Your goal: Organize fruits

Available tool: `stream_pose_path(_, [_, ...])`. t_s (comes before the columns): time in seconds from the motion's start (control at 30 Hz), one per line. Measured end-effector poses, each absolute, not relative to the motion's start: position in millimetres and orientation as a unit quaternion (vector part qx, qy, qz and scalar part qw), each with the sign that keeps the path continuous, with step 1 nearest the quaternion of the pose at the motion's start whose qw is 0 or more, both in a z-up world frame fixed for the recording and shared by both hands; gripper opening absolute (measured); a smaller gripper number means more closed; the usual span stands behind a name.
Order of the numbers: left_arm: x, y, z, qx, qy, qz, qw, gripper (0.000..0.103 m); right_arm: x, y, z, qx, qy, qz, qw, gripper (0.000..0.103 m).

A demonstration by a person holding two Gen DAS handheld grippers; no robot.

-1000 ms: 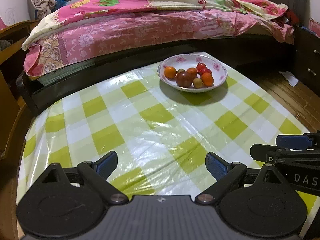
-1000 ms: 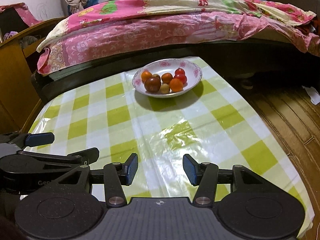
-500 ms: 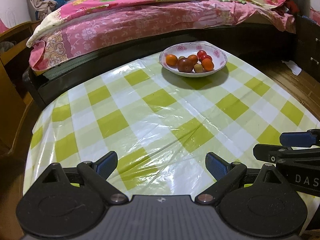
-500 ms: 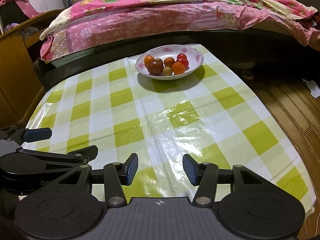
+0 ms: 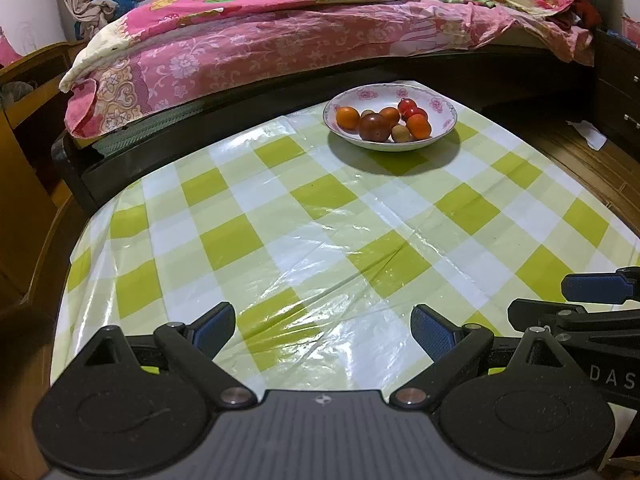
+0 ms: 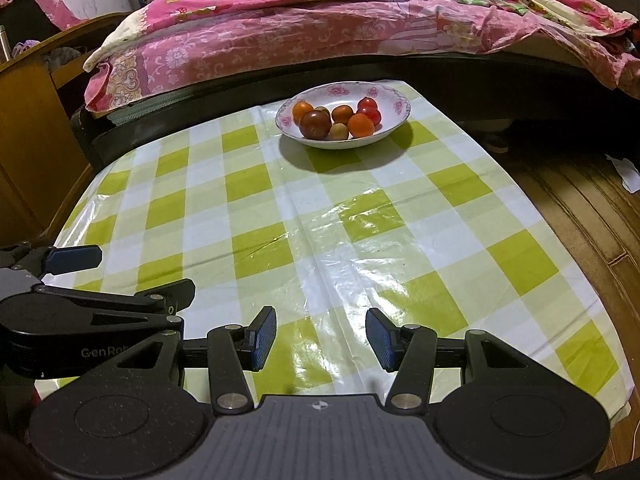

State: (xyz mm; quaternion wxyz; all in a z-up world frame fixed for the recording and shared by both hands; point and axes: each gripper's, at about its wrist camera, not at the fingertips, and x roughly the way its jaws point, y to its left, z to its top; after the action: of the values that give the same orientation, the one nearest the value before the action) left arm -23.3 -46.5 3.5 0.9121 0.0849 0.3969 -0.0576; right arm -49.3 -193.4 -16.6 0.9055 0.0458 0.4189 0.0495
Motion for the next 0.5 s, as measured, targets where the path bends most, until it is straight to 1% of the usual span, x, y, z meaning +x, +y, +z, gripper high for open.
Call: stream_pose_path(0.5, [-25.8,-48.2,3.6,0.094,0.389,-0.049,0.915,0.102,-49.8,-191.7,-17.9,0.045,0.419,0.049,0.906,0.048])
